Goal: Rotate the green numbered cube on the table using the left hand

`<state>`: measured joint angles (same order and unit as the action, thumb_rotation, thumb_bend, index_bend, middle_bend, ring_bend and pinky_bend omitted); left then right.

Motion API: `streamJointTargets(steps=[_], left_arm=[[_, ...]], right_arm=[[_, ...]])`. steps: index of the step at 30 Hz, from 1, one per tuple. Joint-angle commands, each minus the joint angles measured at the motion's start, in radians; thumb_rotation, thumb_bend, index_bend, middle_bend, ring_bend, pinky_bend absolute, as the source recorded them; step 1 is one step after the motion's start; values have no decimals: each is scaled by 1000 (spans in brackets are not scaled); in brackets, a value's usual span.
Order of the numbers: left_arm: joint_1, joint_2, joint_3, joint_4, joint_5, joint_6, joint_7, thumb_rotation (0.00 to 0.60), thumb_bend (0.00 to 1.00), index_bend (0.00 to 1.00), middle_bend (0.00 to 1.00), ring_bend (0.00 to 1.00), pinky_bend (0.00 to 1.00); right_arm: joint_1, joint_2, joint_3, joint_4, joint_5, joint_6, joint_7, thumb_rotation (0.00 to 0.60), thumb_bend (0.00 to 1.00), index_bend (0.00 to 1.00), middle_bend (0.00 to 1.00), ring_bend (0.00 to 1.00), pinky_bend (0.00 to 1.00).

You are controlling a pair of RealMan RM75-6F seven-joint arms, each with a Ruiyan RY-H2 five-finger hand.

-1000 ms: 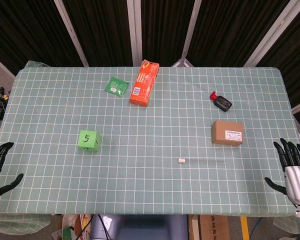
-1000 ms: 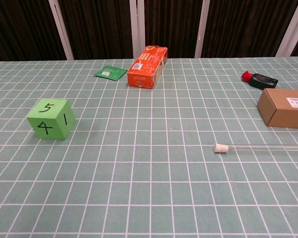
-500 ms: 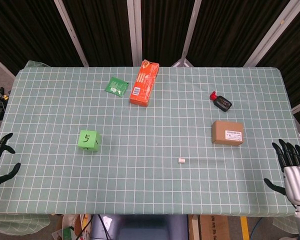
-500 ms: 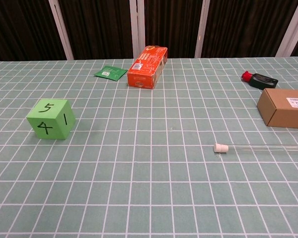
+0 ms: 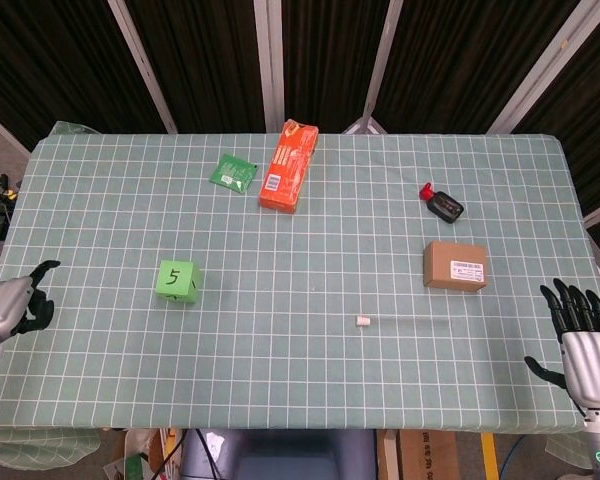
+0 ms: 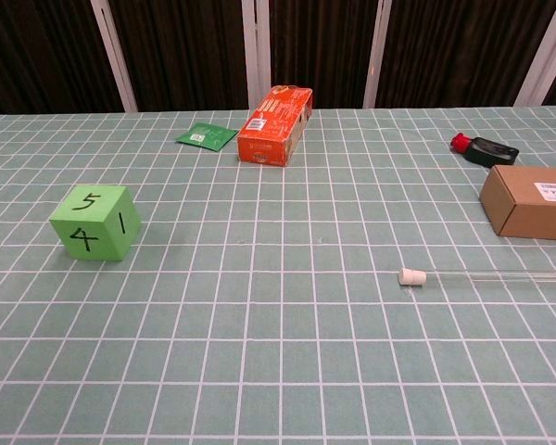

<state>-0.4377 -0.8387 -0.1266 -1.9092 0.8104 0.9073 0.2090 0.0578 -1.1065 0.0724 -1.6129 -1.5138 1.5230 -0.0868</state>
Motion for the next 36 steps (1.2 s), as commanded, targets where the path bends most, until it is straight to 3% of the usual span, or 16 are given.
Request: streamJointTargets(steps=[1, 11, 36], left_arm=[[-92, -5, 9, -18, -138, -74, 78, 600, 726, 132, 723, 543, 689], [-212, -172, 71, 20, -290, -47, 206, 600, 725, 133, 719, 544, 689], [-272, -373, 94, 14, -278, 105, 296, 600, 725, 151, 714, 543, 689]], right_arm=[[0, -1, 1, -1, 3, -1, -2, 600, 44, 65, 0, 0, 0], [-1, -1, 7, -10, 22, -5, -1, 600, 44, 65, 0, 0, 0], [-1, -1, 13, -22, 44, -15, -13, 600, 45, 65, 0, 0, 0]])
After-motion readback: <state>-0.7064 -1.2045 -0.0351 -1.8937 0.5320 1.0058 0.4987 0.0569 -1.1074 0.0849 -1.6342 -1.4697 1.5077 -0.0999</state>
